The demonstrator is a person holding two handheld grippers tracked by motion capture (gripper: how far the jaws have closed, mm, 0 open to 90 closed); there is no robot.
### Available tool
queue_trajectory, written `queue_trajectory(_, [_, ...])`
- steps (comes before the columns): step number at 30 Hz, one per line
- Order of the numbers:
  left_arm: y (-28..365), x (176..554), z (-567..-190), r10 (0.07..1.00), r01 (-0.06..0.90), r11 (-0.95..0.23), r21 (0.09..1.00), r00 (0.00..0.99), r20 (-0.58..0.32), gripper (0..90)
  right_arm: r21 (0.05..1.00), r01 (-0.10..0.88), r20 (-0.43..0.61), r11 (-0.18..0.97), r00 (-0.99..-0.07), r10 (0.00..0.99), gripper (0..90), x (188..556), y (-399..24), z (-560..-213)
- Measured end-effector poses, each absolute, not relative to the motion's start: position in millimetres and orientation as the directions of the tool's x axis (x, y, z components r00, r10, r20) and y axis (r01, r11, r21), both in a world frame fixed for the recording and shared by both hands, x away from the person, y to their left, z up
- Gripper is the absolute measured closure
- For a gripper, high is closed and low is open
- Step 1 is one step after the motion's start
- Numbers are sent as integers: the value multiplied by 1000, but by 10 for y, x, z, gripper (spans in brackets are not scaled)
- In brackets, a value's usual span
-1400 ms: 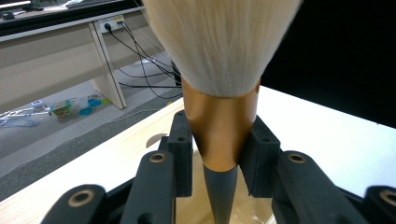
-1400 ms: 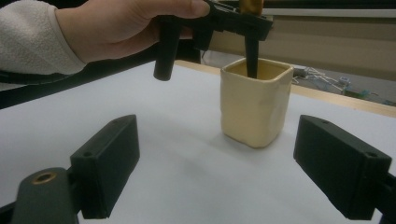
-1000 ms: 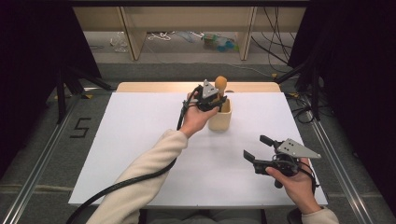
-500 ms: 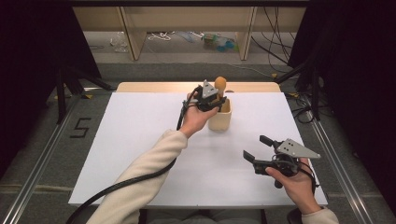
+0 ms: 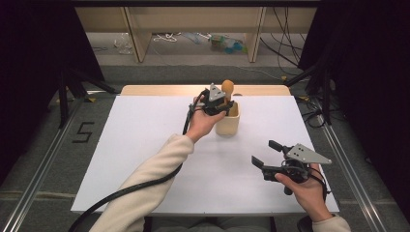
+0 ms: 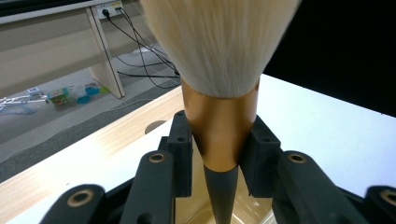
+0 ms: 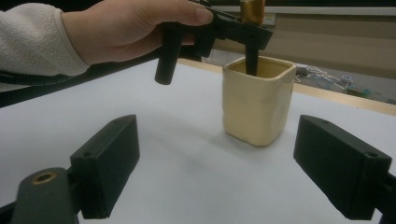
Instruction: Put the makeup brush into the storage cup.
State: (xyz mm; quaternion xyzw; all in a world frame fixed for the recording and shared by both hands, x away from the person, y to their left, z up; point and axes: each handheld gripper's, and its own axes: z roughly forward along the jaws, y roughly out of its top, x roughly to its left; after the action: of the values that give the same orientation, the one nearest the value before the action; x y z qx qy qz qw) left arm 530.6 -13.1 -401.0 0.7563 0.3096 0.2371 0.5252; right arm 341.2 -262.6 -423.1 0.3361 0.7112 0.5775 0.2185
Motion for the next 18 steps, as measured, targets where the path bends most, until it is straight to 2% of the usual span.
queue_trajectory(2, [-117,5304,-4016,728,222,-239,945,685,23,646,967,230,79,110,-679,730,154,3409,-2629,-4229])
queue_trajectory(5, [-81,5288,-4014,757,263,-197,944,653,-23,272,965,232,73,119,-679,730,154,3406,-2639,-4224])
queue_trajectory(6, [-60,5271,-4015,758,261,-210,942,652,-11,192,965,232,72,121,-678,731,154,3406,-2640,-4225])
queue_trajectory(7, [-38,5254,-4015,759,255,-219,942,651,0,151,965,232,69,122,-675,734,154,3406,-2640,-4224])
queue_trajectory(13, [119,5153,-4016,772,257,-185,949,635,-21,53,967,227,74,112,-677,732,154,3411,-2621,-4231])
queue_trajectory(18, [233,5073,-4039,764,254,-175,951,645,-31,47,964,234,70,122,-673,736,154,3410,-2622,-4229])
